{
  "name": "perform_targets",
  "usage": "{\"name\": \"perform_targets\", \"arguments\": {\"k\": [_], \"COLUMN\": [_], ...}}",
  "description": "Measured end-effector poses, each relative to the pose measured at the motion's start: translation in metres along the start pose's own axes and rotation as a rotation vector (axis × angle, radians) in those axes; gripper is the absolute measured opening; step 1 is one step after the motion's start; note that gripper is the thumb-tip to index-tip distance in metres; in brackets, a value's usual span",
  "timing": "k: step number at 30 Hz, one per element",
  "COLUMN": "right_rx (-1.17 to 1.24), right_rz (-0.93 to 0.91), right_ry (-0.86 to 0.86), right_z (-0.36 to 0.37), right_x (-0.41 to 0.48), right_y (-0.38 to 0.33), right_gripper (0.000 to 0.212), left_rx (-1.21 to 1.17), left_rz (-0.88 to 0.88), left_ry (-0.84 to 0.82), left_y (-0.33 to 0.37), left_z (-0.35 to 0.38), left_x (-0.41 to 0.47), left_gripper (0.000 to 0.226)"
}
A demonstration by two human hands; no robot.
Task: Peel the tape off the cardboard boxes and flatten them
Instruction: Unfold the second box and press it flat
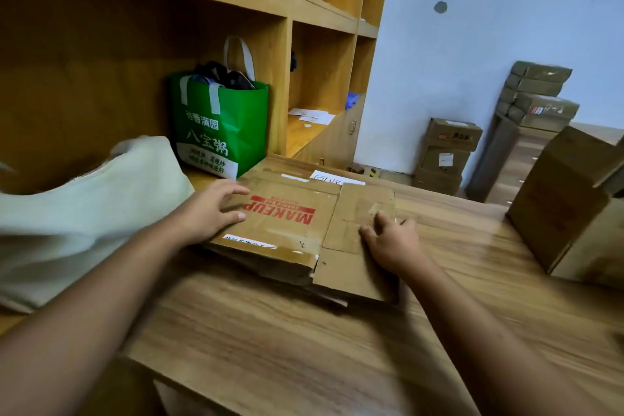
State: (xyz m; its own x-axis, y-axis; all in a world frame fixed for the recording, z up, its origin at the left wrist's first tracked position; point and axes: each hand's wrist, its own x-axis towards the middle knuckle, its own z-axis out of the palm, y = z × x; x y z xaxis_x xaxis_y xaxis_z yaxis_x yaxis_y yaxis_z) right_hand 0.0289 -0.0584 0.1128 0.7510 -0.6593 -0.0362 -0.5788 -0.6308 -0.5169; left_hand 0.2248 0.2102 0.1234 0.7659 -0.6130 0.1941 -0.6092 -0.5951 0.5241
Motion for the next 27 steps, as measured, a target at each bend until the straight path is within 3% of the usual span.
{"name": "perform_targets", "arguments": {"k": [3,9,14,16,23,27], "right_rx": [-0.184,-0.239,-0.264,-0.241,-0.372,-0.395], "right_rz": [-0.034,-0.159,-0.154,-0.184,-0.272,-0.268], "right_ry": [-0.013,0.021,0.064,0.071,-0.028,-0.032], "right_z": [0.013,0.038,0.048,0.048,0.056,0.06], "right_x": [0.001,0.007,0.009,0.008,-0.005,-0.008], "right_y": [0.008,0.009,0.007,0.007,0.001,0.001], "right_gripper": [0.056,0.056,0.055,0.054,0.076,0.077], "left_rx": [0.145,0.216,0.315,0.384,0.354,0.342], "left_rz": [0.009,-0.015,-0.012,0.011,0.028,0.025], "left_ry": [-0.077,-0.158,-0.233,-0.285,-0.316,-0.316], "left_y": [-0.002,-0.008,-0.001,0.003,0.014,0.015], "left_z": [0.017,0.043,0.045,0.044,0.048,0.056], "left_x": [0.004,0.001,-0.005,-0.004,-0.001,-0.007], "left_gripper": [0.053,0.045,0.064,0.058,0.051,0.07]}}
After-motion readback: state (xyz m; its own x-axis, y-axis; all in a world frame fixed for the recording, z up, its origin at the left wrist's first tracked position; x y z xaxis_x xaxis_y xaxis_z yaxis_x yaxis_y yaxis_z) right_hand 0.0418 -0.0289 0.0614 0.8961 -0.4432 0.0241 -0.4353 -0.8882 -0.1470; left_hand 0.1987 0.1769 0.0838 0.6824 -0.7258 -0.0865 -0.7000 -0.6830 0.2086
